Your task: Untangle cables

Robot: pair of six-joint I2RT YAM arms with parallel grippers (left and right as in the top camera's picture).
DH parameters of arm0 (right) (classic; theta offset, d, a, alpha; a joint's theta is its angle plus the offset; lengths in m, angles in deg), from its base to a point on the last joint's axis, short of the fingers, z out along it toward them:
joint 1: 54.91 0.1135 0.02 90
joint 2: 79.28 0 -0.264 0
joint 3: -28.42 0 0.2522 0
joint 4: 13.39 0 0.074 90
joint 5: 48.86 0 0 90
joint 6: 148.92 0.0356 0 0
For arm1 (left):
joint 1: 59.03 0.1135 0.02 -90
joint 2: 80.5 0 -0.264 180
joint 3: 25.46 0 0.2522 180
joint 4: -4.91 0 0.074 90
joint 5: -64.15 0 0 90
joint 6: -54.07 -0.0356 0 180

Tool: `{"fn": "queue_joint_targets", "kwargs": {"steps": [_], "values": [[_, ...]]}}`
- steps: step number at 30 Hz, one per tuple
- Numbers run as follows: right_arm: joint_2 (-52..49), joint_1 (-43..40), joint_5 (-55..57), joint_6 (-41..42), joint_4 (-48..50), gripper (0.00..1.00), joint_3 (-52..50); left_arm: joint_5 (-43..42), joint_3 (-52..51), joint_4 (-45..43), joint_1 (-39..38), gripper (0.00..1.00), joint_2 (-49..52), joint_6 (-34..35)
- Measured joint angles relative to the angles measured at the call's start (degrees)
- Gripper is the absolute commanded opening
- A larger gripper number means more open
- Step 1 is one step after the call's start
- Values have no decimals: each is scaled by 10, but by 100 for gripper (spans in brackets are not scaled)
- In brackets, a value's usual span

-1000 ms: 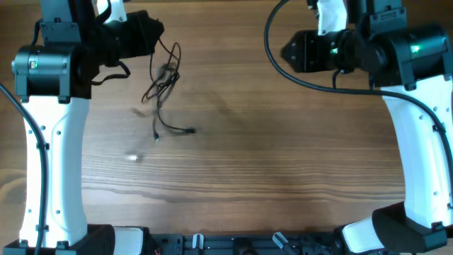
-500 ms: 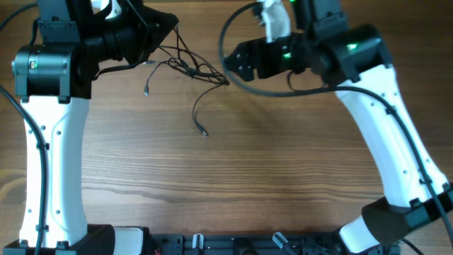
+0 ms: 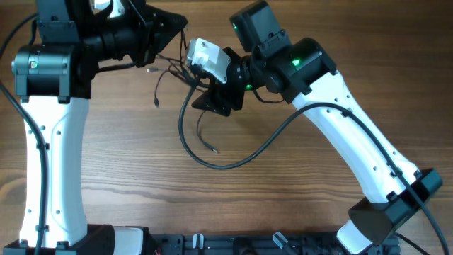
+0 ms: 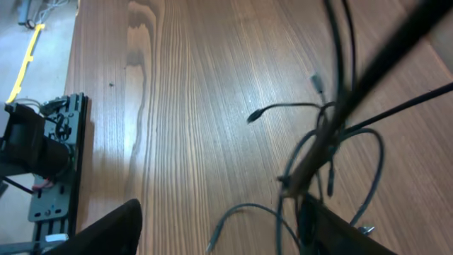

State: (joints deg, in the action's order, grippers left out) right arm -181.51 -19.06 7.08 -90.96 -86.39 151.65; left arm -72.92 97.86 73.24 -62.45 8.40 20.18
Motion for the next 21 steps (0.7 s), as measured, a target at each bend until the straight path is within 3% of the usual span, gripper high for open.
{"fn": "queue_joint_targets", "kwargs": {"steps": [10,13,18,21], "values": [[0,0,15,11,33,72,-2,-8,0,-7,30,4,-10,-1],[0,1,80,122,95,72,-3,9,0,-6,55,4,-40,-28],[-1,1,205,448,113,79,-3,83,0,7,59,4,-101,-68],[-1,1,226,596,113,79,-3,102,0,7,59,4,-116,-75]]}}
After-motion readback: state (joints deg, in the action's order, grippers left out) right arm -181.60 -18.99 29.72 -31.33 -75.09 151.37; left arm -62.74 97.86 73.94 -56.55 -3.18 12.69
